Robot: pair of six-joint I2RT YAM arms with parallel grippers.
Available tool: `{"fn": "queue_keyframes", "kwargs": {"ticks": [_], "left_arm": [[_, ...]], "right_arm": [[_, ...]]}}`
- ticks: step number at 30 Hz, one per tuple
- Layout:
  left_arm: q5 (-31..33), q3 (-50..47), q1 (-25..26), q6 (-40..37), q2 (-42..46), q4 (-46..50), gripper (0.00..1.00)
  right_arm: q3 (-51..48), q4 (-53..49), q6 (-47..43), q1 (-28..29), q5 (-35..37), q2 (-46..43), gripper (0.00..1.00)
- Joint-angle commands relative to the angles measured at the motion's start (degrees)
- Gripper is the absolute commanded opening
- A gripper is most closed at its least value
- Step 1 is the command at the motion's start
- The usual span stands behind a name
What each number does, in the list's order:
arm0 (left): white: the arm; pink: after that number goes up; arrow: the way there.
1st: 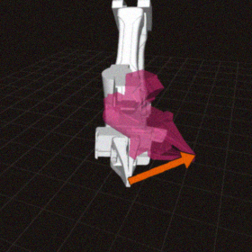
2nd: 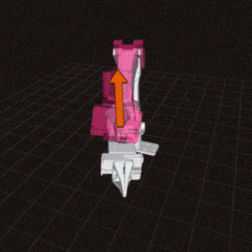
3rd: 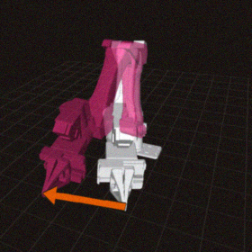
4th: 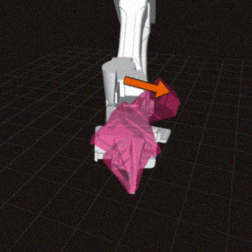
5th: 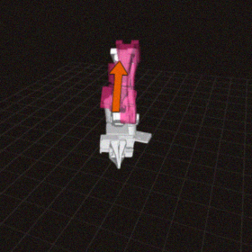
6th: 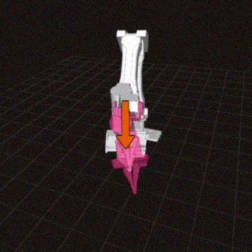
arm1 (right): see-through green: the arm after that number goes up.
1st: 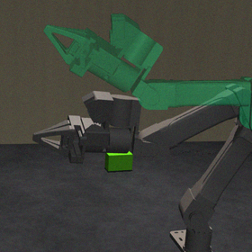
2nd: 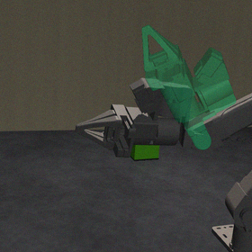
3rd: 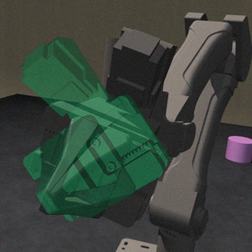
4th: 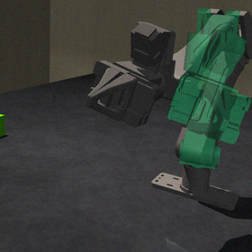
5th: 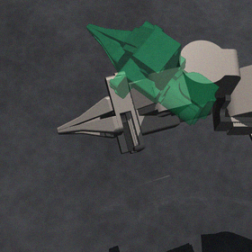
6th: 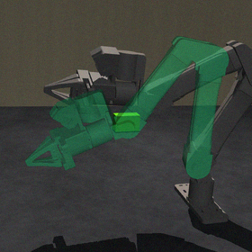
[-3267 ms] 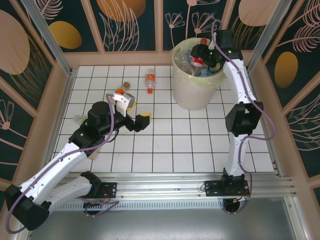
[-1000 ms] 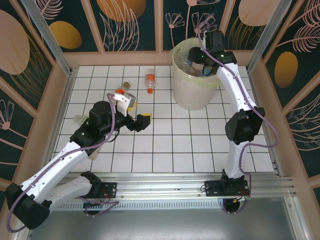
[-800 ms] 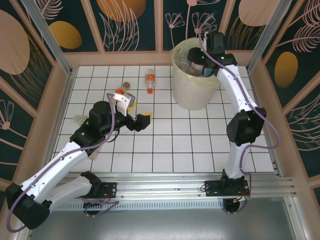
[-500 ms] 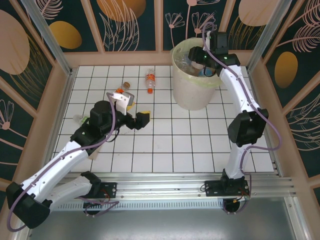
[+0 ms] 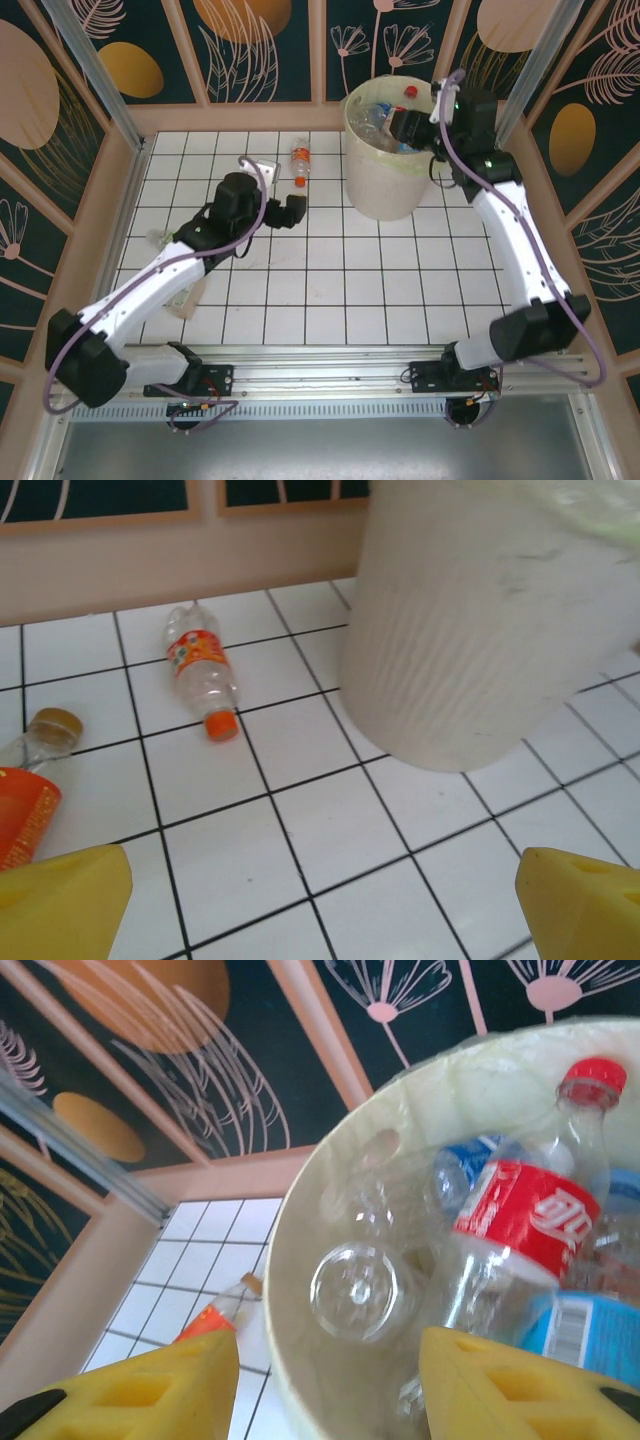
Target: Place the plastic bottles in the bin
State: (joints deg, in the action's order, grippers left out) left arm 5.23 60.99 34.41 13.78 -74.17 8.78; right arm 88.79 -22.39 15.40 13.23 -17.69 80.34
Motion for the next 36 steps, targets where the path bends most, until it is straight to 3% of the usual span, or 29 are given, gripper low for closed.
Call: {"fn": "queue_keyframes", "kwargs": {"ticks": [1, 12, 25, 33, 36], "left_arm": [[2.77, 5.28, -1.63, 2.12, -5.40, 3.05, 0.99], [0.87, 27.16, -6.40, 6.96, -30.80, 9.21, 0.97], [4.61, 53.98, -10.21, 4.24, -58.82, 16.63, 0.97], [2.35, 66.15, -12.16, 4.65, -69.58, 18.51, 0.97], [1.39, 68.52, -12.33, 4.66, -72.16, 18.34, 0.97]], "right_arm": [[-8.09, 5.12, 0.57, 1.34, -2.25, -7.07, 0.53], [-25.87, 6.31, 4.13, 7.48, -4.60, -26.80, 0.56], [-37.43, 5.69, 5.96, 11.30, -7.41, -33.66, 0.60], [-39.84, 4.46, 5.27, 12.94, -10.62, -35.32, 0.81], [-39.97, 4.46, 5.39, 13.63, -10.42, -35.76, 0.99]]}}
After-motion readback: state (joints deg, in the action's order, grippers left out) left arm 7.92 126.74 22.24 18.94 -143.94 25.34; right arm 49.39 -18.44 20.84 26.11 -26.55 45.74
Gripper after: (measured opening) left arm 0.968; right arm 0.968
